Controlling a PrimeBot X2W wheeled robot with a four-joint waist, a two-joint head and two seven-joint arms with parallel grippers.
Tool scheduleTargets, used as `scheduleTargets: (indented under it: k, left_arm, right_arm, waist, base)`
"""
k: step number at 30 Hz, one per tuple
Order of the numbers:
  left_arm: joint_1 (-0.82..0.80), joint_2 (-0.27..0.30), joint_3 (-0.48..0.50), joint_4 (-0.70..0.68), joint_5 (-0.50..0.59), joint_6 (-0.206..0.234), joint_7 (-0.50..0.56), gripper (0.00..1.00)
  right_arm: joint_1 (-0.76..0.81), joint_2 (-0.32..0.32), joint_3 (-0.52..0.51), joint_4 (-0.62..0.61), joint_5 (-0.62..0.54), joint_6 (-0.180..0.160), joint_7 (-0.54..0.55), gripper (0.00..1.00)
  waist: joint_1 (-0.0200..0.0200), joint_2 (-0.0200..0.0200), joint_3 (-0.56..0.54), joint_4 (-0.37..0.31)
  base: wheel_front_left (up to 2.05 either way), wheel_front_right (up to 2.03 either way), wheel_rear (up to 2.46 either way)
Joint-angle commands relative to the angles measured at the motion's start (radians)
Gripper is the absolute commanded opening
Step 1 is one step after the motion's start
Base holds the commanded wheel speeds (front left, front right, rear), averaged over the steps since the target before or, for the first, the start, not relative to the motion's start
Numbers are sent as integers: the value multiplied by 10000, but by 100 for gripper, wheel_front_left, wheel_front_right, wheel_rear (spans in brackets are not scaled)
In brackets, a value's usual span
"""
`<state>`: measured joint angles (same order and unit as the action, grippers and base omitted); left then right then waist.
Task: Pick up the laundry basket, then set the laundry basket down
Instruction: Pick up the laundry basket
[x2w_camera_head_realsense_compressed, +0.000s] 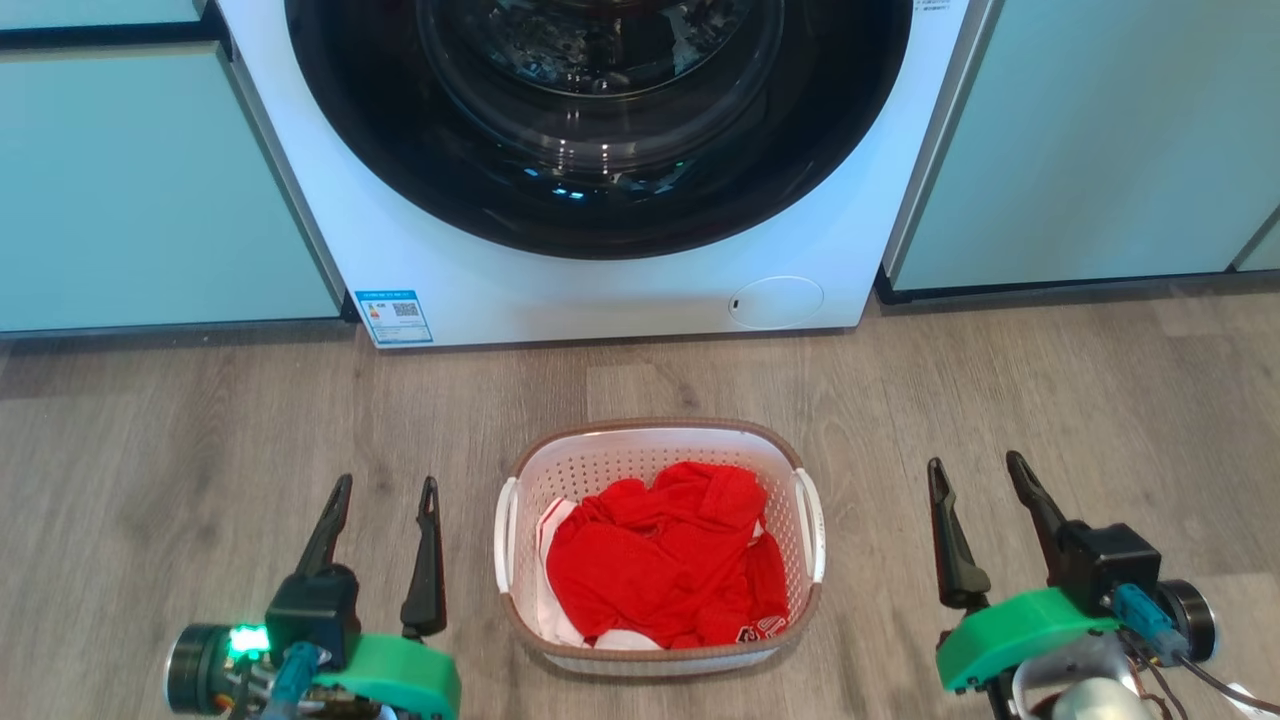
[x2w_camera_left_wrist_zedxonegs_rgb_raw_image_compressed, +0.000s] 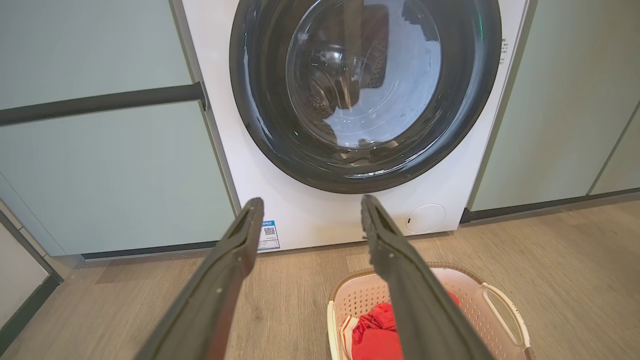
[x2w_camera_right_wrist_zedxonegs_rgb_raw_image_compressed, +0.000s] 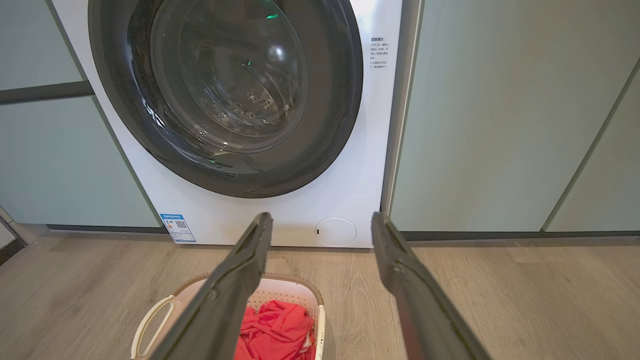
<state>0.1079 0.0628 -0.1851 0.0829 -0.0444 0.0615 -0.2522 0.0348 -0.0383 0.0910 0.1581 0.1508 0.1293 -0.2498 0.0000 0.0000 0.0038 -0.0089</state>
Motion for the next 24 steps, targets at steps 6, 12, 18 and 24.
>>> scheduleTargets:
  k: [6,12,18,24]
  left_arm:
    - [-314,-36,361,-247,81,-26,-95,100]
    - [-438,-59,335,-117,62,-126,-95,100]
    - [-909,-84,273,290,-37,-305,-95,100]
    - [-1767,-104,189,855,-53,-405,-95,100]
  right_arm:
    - [-281,-120,209,-258,-45,14,-120,100]
    - [-443,-120,197,-196,-96,14,-120,100]
    - [-920,-120,189,78,-131,14,-120,100]
    - [-1613,-120,177,475,-180,14,-120,100]
  waist:
    - [0,0,80,-9]
    - [0,0,371,-24]
    - [0,0,1042,-26]
    - [0,0,2103,-12]
  base:
    - [0,0,0]
    - [0,0,0]
    - [0,0,0]
    - [0,0,0]
